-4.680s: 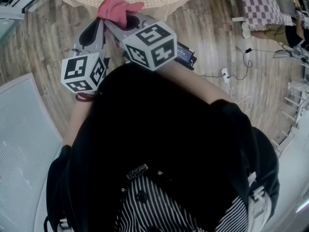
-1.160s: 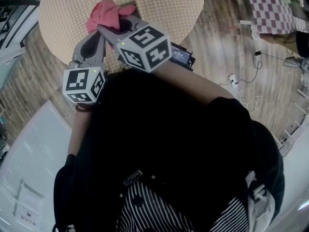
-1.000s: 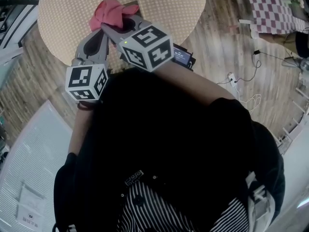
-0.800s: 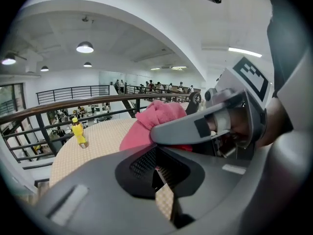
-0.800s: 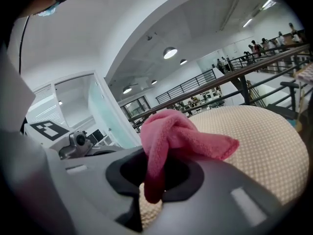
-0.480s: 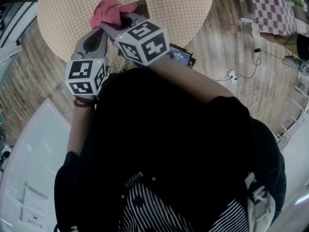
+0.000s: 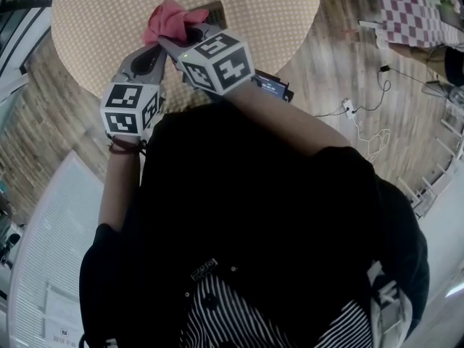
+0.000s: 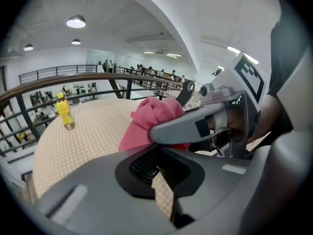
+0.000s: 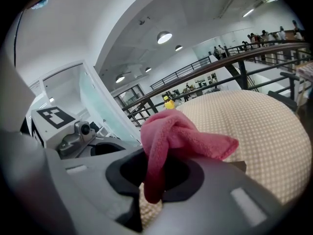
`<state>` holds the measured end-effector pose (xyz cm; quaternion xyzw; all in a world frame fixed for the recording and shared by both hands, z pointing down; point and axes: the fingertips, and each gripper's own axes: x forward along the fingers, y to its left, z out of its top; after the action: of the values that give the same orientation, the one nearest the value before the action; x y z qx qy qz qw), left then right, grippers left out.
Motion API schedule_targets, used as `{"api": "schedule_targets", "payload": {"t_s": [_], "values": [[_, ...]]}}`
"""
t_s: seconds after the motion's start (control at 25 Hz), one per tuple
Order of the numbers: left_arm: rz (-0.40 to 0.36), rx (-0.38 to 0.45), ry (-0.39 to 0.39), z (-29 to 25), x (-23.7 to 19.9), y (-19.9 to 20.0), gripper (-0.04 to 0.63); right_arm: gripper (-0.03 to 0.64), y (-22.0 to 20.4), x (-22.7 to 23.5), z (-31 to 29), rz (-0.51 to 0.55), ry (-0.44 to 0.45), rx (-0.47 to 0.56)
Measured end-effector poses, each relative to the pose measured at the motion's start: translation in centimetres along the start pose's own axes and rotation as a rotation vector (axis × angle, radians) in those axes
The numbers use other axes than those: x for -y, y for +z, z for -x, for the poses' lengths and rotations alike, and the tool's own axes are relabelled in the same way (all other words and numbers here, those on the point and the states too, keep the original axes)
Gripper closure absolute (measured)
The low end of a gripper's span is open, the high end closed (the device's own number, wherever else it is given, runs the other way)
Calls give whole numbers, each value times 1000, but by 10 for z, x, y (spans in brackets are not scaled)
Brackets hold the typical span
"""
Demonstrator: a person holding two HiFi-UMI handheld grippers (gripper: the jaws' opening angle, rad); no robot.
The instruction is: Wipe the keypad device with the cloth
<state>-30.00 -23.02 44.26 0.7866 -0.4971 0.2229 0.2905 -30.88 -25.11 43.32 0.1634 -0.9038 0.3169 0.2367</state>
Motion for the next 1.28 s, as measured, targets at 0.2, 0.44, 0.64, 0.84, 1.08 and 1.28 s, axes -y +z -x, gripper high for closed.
{"api": "schedule_targets", "payload": {"t_s": [0.2, 0.44, 0.64, 0.84, 1.08, 1.28], "values": [[148, -53, -121, -30, 9, -7, 592, 554, -17, 34, 7, -24, -64, -7], [151, -64, -134, -45, 1, 0, 592, 554, -37, 59, 7, -48, -102, -42], [142, -53, -147, -61, -4, 11, 592, 554, -47, 68, 1, -49, -105, -61], [103, -66, -148, -76, -6, 20, 592, 554, -52, 83, 2, -82, -130, -63], [7, -150, -158, -106, -9, 13, 591, 554, -92, 108, 1, -139, -184, -158], [11, -196, -153, -138, -16, 8, 591, 554, -104, 119, -1, -157, -196, -179]]}}
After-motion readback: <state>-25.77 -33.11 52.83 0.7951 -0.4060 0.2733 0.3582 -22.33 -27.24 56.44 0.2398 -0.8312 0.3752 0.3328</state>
